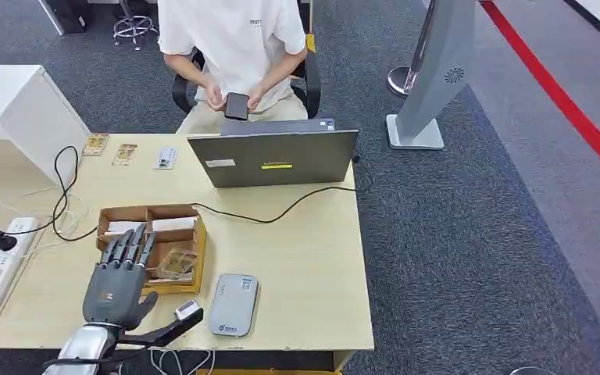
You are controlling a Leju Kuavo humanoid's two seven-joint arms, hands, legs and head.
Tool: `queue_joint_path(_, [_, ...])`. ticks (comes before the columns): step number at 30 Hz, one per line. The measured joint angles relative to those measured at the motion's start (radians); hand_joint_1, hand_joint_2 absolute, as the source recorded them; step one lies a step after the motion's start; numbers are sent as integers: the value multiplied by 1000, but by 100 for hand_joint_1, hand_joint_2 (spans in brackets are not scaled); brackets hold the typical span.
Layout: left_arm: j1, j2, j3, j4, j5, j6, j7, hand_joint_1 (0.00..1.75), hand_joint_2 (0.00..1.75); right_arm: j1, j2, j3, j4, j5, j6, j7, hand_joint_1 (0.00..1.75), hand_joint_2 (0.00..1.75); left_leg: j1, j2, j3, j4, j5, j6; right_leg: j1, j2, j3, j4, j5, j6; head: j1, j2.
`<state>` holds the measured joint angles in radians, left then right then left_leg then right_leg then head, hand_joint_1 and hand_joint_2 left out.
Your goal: Pass the card to the sensor for recognition and then transmit it.
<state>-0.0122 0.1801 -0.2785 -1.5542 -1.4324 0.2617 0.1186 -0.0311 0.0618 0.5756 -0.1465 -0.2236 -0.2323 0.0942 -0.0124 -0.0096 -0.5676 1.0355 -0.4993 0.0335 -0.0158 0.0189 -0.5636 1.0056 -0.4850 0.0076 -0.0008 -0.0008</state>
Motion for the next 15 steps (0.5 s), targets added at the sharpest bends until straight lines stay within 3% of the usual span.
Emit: queue_joint_path(15, [-2, -30, 11, 49, -18, 5, 24, 0, 175, -1, 0, 0, 0, 5, 0, 18, 0, 175, 0, 0, 0, 0, 0, 0, 0, 0, 0, 0, 0, 0, 0, 0])
